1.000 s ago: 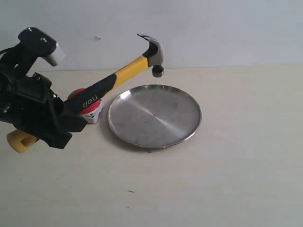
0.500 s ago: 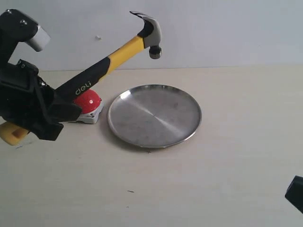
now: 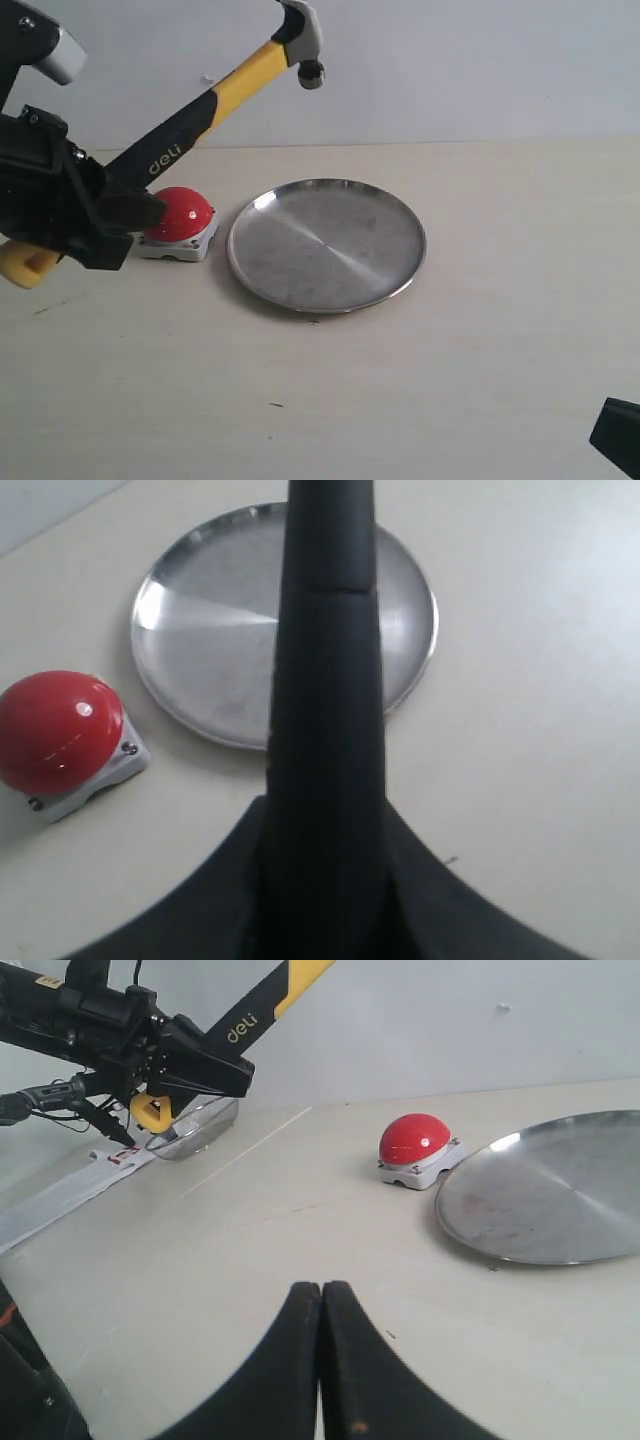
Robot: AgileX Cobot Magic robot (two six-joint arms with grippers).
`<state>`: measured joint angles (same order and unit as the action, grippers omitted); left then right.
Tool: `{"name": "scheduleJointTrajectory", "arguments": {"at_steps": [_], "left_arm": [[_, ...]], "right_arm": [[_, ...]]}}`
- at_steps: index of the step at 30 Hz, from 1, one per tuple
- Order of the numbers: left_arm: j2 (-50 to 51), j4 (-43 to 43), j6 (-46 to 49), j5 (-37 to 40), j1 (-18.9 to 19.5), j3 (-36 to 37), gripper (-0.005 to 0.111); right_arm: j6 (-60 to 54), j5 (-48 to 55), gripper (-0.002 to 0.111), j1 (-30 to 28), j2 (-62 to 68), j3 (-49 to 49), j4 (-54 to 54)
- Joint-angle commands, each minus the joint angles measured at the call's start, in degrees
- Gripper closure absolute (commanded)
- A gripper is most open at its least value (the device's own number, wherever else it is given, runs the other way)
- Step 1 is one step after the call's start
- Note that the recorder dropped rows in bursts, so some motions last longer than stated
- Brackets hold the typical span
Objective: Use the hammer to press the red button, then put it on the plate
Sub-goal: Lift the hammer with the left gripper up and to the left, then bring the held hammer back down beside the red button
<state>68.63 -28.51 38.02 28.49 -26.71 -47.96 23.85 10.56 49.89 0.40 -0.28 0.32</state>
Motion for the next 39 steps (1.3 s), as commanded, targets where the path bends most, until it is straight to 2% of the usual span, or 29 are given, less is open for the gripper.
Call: {"name": "scheduleJointTrajectory", "arguments": {"at_steps": [1, 5, 14, 19, 22, 28, 30, 33, 39], "left_arm": [[-1.0, -1.6, -4.9, -10.4, 1.5, 1.6, 0.107], [-1.2, 0.3, -10.9, -13.2, 1.9, 3.3, 0.107], [-3.6, 15.2, -26.3, -13.1, 7.2, 6.9, 0.107], [-5.7, 25.1, -31.6, -10.2, 11.6, 8.7, 0.107], [-7.0, 33.9, -38.0, -7.5, 14.2, 8.7, 0.107], [-7.7, 55.6, -61.4, 1.8, 17.6, 8.7, 0.107], [-7.7, 55.9, -62.5, 3.6, 17.5, 8.7, 0.107], [-7.7, 49.0, -60.5, 3.6, 16.5, 8.9, 0.107], [-7.7, 43.4, -61.9, -1.7, 10.2, 12.0, 0.107]], "right_arm": [[0.1, 0.1, 0.108, 0.1, -0.4, 0.3, 0.1], [0.1, 0.1, 0.108, -2.5, -0.4, 0.3, 0.2], [0.1, 0.1, 0.108, -25.3, -0.4, 0.3, 0.2], [0.1, 0.1, 0.108, -34.1, -0.4, 0.3, 0.2], [0.1, 0.1, 0.108, -35.3, -0.4, 0.3, 0.2], [0.1, 0.1, 0.108, -35.3, -0.4, 0.3, 0.2], [0.1, 0.1, 0.108, -35.3, -0.4, 0.3, 0.2], [0.1, 0.1, 0.108, -35.3, -0.4, 0.3, 0.2], [0.1, 0.1, 0.108, -35.3, -0.4, 0.3, 0.2]]}}
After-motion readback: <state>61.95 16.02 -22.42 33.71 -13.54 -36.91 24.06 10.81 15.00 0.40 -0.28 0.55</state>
